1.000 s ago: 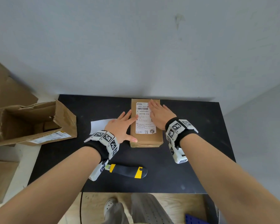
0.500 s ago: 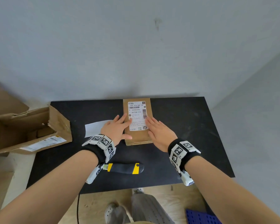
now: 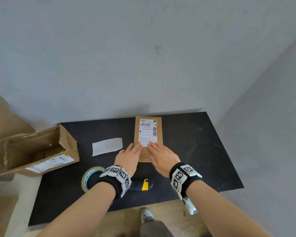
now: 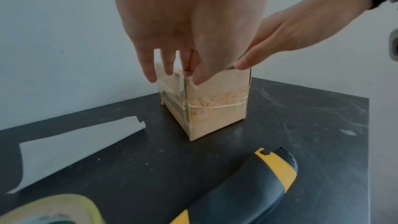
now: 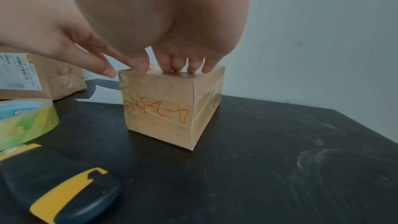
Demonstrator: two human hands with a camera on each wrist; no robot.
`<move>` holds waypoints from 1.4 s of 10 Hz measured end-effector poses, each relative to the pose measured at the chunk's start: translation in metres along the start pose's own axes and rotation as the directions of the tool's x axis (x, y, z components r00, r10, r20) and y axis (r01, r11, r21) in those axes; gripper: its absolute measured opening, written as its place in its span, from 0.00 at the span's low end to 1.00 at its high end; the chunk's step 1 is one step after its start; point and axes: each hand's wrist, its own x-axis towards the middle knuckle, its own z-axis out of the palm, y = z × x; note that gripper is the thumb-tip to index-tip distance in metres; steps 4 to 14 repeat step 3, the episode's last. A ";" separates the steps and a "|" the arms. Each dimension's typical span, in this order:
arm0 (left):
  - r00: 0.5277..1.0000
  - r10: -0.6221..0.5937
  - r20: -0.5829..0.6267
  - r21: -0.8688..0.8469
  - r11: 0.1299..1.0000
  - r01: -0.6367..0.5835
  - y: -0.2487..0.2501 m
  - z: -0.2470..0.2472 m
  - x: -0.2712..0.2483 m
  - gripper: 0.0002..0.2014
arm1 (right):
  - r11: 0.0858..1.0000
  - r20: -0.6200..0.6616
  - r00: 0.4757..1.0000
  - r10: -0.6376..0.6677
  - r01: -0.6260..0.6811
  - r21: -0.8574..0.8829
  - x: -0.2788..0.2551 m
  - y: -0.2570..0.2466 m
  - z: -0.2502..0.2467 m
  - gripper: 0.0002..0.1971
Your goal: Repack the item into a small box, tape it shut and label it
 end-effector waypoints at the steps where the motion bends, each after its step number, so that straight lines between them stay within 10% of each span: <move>1: 0.999 -0.016 0.043 -0.005 1.000 0.016 -0.002 0.000 0.000 0.35 | 0.998 0.003 0.998 0.061 -0.061 0.000 -0.010 0.003 -0.001 0.28; 3: 0.998 -0.034 0.051 -0.004 0.999 0.035 -0.007 -0.012 -0.008 0.31 | 0.971 -0.010 0.971 0.238 -0.238 -0.037 -0.029 0.013 -0.009 0.27; 14: 0.998 -0.034 0.051 -0.004 0.999 0.035 -0.007 -0.012 -0.008 0.31 | 0.971 -0.010 0.971 0.238 -0.238 -0.037 -0.029 0.013 -0.009 0.27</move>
